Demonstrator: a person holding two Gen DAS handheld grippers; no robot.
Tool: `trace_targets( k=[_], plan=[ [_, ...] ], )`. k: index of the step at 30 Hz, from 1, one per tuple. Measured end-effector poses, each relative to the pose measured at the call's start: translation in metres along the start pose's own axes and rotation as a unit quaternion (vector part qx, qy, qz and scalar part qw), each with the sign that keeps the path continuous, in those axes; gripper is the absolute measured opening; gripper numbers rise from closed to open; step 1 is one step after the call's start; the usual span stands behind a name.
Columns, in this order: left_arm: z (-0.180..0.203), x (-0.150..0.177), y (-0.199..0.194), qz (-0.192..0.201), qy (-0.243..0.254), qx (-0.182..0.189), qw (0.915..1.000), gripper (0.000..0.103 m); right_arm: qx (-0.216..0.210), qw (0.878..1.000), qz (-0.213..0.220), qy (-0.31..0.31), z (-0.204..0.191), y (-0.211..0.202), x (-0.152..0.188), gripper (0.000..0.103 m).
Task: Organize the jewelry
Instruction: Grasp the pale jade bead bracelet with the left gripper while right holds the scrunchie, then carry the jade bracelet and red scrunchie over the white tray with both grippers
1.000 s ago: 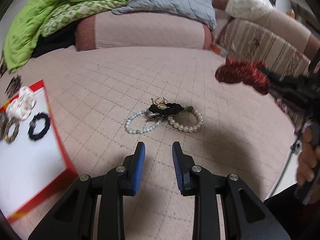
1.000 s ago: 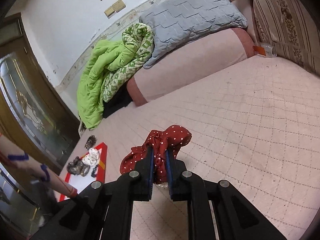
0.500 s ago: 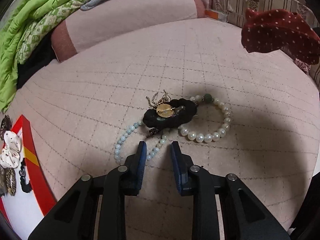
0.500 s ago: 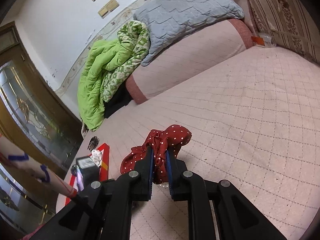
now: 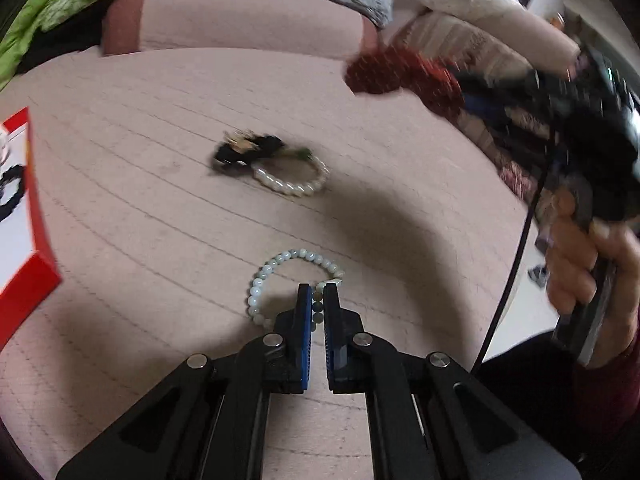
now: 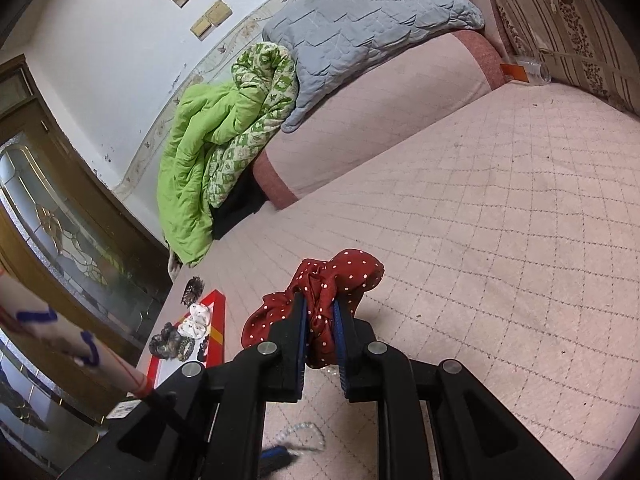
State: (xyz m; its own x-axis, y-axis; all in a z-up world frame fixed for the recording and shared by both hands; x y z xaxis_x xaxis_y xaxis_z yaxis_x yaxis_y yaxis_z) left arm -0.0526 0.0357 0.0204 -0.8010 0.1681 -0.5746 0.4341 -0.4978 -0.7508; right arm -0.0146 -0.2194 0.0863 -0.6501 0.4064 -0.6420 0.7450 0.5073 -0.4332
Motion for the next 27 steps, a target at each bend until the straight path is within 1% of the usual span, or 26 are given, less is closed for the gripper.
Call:
trace_targets(
  k=[2,6,9,11,12,15,16,20,27],
  plan=[
    [-0.007,-0.005,-0.012,0.022,-0.015,0.004,0.9997,0.005,0.003,1.0,0.0,-0.002,-0.001,0.0,0.0,0.016],
    [-0.015,-0.014,-0.034,0.064,-0.022,-0.009,0.9977,0.005,0.006,1.0,-0.003,0.0,0.002,0.002,0.001,0.016],
    [-0.014,-0.022,-0.043,0.092,-0.018,-0.038,0.9949,0.005,0.004,1.0,-0.009,-0.006,-0.002,0.006,0.002,0.016],
    [-0.018,-0.026,-0.055,0.114,-0.013,-0.066,0.9912,0.005,0.003,1.0,-0.015,-0.015,-0.008,0.011,0.003,0.016],
    [-0.019,-0.028,-0.062,0.127,-0.009,-0.086,0.9881,0.005,0.0,1.0,-0.019,-0.023,-0.013,0.015,0.005,0.016],
    [-0.026,-0.031,-0.075,0.154,-0.009,-0.118,0.981,0.005,-0.001,0.999,-0.028,-0.044,-0.024,0.022,0.01,0.015],
    [-0.029,-0.032,-0.08,0.164,-0.009,-0.133,0.9774,0.005,-0.003,0.998,-0.033,-0.053,-0.029,0.026,0.013,0.015],
    [-0.039,-0.031,-0.089,0.176,-0.013,-0.159,0.9713,0.005,-0.009,0.996,-0.045,-0.073,-0.041,0.038,0.02,0.016],
    [-0.049,-0.028,-0.094,0.181,-0.024,-0.168,0.9687,0.005,-0.016,0.994,-0.052,-0.095,-0.054,0.047,0.028,0.015]
  ],
)
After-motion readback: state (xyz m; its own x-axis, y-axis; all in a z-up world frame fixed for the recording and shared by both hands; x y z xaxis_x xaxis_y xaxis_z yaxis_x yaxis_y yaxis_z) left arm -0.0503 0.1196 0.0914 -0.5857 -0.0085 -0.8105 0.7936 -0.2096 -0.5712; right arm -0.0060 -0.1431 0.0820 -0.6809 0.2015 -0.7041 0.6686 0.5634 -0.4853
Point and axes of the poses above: each gripper's, at about its wrist camera, not at the fingertips, and y roughly the way its jaws point, z to its right, x to its underside, the point moved 1 cm from there along y, roughly the way its jaws point, and after that the axes turned 3 degrees about -x, right-handed, at the moved point
